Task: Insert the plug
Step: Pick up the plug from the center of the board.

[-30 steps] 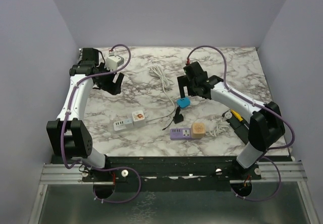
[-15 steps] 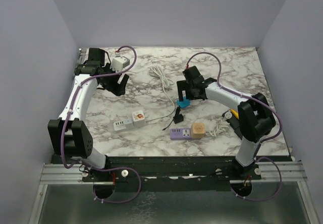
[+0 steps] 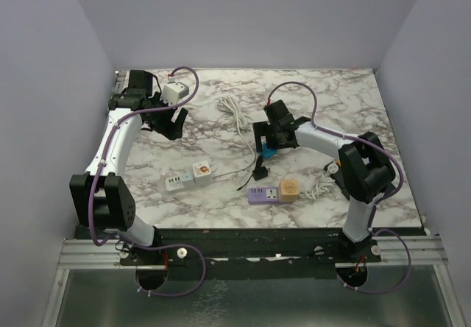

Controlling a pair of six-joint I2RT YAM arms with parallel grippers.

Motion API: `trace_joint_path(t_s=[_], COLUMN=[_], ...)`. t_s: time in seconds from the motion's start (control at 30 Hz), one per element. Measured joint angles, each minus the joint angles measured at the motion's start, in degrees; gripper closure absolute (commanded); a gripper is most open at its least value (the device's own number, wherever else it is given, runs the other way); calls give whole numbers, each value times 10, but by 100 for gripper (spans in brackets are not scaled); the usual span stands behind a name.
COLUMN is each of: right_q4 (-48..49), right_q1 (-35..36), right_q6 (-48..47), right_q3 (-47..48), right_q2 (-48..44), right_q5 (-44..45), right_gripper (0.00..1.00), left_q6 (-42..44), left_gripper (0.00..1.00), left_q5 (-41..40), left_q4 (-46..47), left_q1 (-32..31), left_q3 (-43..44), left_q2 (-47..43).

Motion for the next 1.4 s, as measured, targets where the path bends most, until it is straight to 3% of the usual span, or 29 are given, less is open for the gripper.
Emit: trace_joint_path(t_s=[0.23,0.43,0.57,0.8,1.0,1.4], right_q4=[2,5,4,3,6,59], right_q1=[11,22,26,28,36,146], right_q6=[0,-4,-5,-24,-63,-153], right_q3=[-7,-7,-4,-3,0,7], right_q2=[14,21,23,13,-62,-183], right_q5=[-7,14,32,52,51,22], right_gripper=[14,38,46,49,49,49], left_q6=[-5,-7,-7,-13,-34,-125], left_gripper=[23,23,23,23,19,19], left_q5=[0,0,0,2,16,104], left_q4=[0,0,0,0,-2,-4], left_q1=[0,0,0,-5,-36,-115], left_q3=[0,0,0,3,46,113], left_q2=[0,0,0,0,0,-12])
